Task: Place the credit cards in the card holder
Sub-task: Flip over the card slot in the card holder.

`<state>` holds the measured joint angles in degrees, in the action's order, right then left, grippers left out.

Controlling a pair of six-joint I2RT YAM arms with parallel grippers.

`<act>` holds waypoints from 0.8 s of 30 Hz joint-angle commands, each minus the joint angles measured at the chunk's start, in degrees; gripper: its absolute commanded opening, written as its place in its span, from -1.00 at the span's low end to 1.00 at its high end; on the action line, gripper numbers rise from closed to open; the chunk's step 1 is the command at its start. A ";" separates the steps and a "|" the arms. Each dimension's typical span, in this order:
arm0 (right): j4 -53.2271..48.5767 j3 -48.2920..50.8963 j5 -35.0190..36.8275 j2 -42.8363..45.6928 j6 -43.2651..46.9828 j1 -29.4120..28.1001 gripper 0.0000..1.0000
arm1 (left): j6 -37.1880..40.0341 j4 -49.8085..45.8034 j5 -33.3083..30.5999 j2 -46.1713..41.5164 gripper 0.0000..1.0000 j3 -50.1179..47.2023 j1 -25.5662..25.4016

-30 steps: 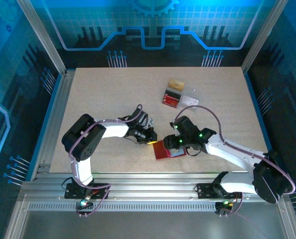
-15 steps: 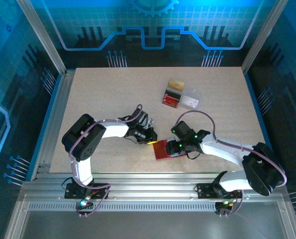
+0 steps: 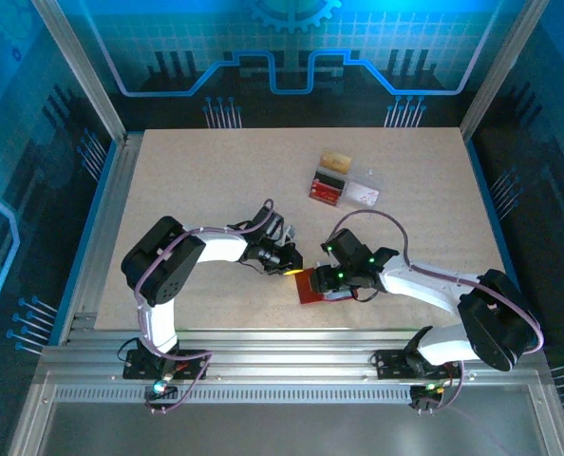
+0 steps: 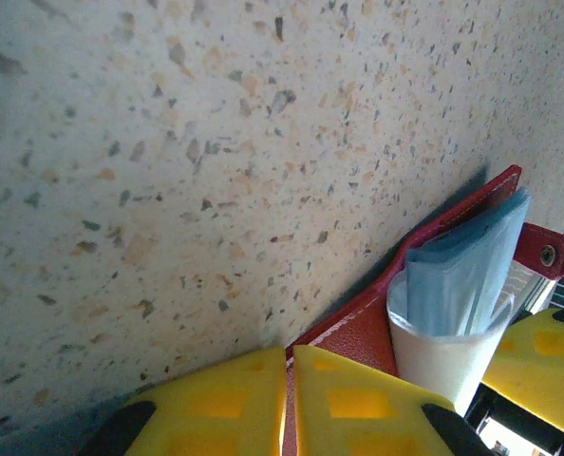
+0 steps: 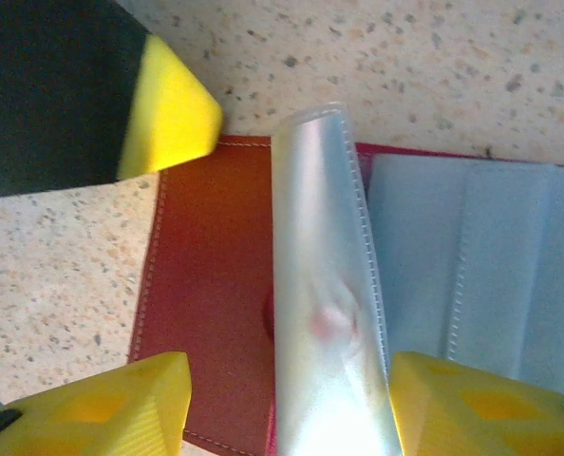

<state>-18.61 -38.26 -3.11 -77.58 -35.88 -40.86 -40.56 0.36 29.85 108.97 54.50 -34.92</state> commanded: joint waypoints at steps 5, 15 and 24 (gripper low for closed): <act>6.53 -1.43 -6.59 -2.76 -0.90 -0.47 0.15 | -0.14 -3.45 -2.27 3.66 -0.76 -1.68 -1.42; 16.68 0.79 -13.12 -6.18 -2.92 -0.45 0.28 | -1.20 -3.38 1.66 -1.30 -0.64 -2.01 1.81; 18.75 1.46 -13.91 -7.60 -3.04 -1.29 0.52 | -3.95 -3.48 1.74 -7.86 -0.44 -4.91 6.17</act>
<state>-1.87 -38.13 -15.51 -84.01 -38.65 -41.36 -43.18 -0.75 31.77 104.84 51.00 -30.33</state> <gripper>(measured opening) 0.748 0.261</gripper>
